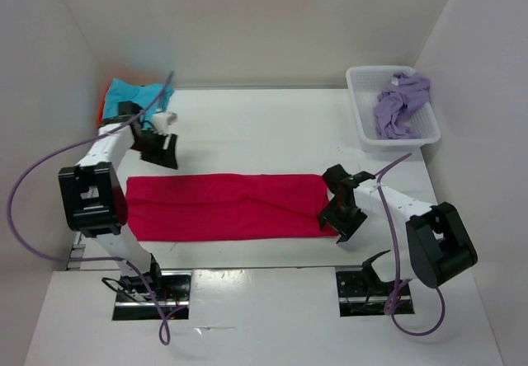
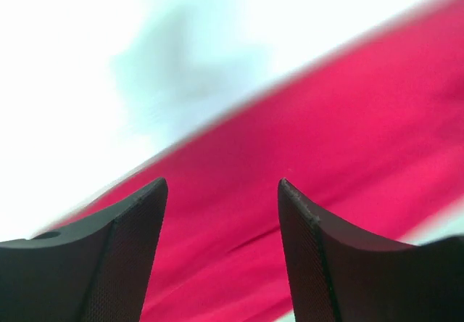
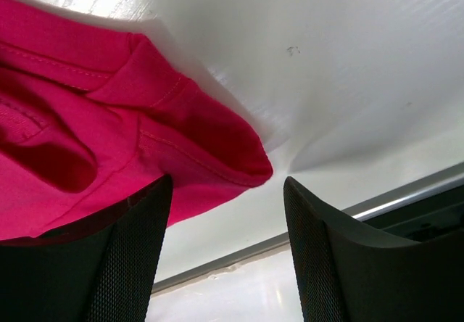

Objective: Fold and stack the t-shirts
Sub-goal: Rotate the tshirt 90 degrees

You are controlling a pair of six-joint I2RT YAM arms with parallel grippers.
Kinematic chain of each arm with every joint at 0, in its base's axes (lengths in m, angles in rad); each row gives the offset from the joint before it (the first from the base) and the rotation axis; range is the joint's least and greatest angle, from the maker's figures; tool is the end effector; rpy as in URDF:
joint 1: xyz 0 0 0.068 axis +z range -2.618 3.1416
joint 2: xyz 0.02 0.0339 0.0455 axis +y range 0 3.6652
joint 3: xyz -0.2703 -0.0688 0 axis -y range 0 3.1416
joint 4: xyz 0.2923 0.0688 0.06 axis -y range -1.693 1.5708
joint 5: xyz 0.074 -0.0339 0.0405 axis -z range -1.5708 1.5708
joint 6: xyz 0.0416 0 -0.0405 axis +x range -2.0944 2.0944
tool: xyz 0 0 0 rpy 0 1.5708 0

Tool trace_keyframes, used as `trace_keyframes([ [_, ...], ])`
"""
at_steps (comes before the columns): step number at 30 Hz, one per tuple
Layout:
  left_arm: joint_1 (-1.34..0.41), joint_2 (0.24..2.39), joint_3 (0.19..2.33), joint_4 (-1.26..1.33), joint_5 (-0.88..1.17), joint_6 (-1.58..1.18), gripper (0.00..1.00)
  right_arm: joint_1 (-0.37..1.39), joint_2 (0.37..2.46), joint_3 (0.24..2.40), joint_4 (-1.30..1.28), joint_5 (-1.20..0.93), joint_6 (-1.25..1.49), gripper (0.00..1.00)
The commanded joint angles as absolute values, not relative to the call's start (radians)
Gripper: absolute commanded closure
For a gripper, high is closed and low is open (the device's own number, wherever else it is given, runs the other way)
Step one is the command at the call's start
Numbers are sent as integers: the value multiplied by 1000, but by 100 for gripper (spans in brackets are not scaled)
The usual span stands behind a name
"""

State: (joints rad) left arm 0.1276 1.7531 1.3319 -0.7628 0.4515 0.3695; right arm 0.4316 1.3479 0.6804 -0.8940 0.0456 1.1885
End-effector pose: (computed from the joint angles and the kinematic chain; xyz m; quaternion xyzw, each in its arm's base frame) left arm 0.4014 0.0332 0.2114 0.1581 0.9443 -0.1668 0.2356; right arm 0.2079 0.0937 0.1277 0.3695 0.9289 -0.0124 0.0197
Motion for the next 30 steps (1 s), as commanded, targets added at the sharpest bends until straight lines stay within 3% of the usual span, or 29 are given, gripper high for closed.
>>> trace_keyframes([
  [1,260,1700,1279,-686,269,440,29,411,1334,649,-807,12,1207,32],
  [5,345,1724,1247,-603,178,454,27,402,1414,653,-759,0,1172,33],
  [7,402,1762,1247,-592,178,465,27,393,1424,664,-750,11,1161,41],
  [12,456,1839,1258,-581,164,488,27,327,1472,678,-710,2,1109,69],
  [16,478,1815,1215,-600,140,497,27,316,1548,767,-712,40,1042,99],
  [24,610,1701,1189,-710,195,545,26,307,1857,1155,-680,109,864,100],
  [28,620,1640,1177,-744,195,567,26,331,2087,1556,-728,214,766,100],
  [30,620,1626,1164,-779,195,580,26,359,2173,1707,-739,283,711,77],
])
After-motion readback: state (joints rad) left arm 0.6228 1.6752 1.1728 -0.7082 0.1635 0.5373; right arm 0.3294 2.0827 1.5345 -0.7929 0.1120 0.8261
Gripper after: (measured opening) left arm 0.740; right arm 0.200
